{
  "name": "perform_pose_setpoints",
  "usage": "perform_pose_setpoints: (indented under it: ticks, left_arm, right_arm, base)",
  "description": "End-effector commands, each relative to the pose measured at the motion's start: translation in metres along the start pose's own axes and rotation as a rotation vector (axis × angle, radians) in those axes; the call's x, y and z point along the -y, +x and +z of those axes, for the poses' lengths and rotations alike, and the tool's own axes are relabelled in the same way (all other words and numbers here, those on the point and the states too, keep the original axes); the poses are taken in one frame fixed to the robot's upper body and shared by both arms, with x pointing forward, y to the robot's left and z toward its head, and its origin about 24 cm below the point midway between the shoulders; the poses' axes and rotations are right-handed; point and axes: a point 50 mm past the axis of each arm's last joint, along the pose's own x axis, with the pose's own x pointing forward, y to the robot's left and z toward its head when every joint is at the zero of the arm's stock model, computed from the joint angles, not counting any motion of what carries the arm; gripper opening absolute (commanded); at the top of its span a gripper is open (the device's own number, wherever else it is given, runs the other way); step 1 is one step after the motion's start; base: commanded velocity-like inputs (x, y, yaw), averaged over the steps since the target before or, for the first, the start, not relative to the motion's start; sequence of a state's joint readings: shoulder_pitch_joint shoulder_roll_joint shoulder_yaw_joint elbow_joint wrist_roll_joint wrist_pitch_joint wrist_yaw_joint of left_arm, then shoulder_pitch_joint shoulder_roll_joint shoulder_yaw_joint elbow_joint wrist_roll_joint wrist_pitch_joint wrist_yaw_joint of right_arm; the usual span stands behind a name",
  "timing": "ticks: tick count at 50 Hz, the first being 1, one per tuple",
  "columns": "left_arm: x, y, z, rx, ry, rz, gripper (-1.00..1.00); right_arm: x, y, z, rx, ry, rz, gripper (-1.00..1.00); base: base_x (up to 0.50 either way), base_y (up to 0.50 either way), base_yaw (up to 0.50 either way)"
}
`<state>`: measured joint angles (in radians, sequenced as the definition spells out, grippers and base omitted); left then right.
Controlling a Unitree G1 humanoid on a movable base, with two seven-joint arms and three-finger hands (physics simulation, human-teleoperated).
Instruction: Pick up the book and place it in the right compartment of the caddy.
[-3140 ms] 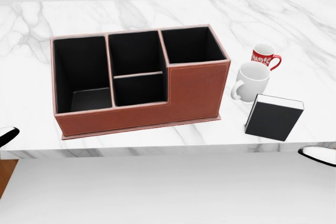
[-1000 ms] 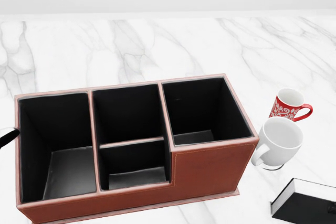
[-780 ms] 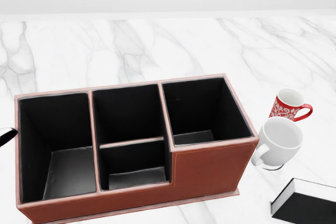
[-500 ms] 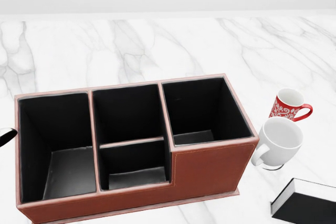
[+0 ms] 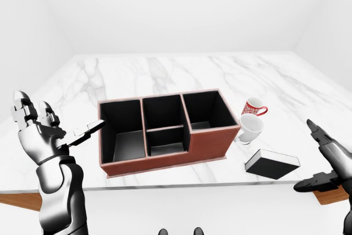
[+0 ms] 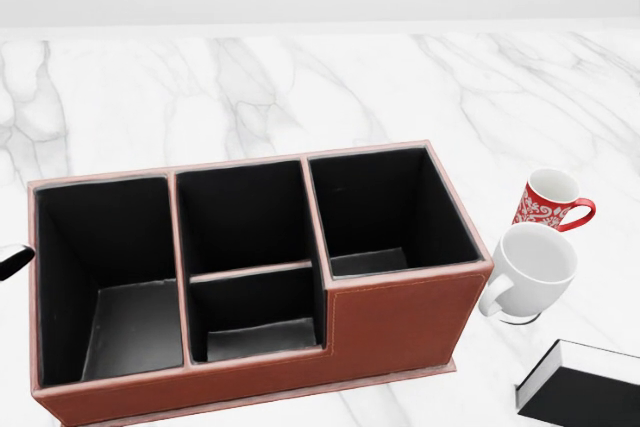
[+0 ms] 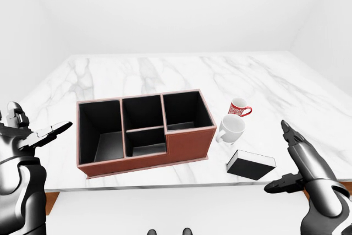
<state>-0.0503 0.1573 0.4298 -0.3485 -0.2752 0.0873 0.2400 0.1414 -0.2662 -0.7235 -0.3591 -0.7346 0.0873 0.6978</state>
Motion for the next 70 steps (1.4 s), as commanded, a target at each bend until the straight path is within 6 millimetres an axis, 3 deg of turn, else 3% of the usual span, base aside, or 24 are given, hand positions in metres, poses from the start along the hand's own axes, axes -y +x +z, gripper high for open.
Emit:
perform_pose_setpoints:
  ticks: [1, 29, 38, 46, 65, 70]
  left_arm:
    - [0.0, 0.0, -0.001, -0.004, 0.003, 0.0, 1.0]
    - [0.0, 0.001, -0.001, 0.0, 0.011, 0.001, 1.0]
    - [0.0, 0.001, -0.001, 0.001, 0.014, 0.002, 1.0]
    - [0.0, 0.001, -0.001, -0.003, 0.016, 0.001, 1.0]
    - [0.001, 0.001, -0.004, -0.013, 0.02, 0.001, 1.0]
    - [0.001, 0.001, -0.004, -0.014, 0.02, 0.001, 1.0]
  right_arm:
    - [-0.011, 0.012, -0.005, -0.011, 0.016, 0.058, 1.0]
    - [-0.015, 0.04, -0.011, -0.017, 0.043, 0.062, 1.0]
    - [-0.017, 0.047, -0.022, -0.056, 0.064, 0.06, 1.0]
    - [-0.012, 0.054, -0.016, -0.039, 0.044, 0.057, 1.0]
    - [-0.025, 0.078, -0.027, -0.098, 0.073, 0.079, 1.0]
    - [-0.026, 0.082, -0.021, -0.078, 0.066, 0.086, 1.0]
  base:
    - [0.0, 0.0, 0.0]
    - [0.0, 0.0, 0.0]
    - [0.0, 0.0, 0.0]
    - [0.0, 0.0, 0.0]
    - [0.0, 0.0, 0.0]
    - [0.0, 0.0, 0.0]
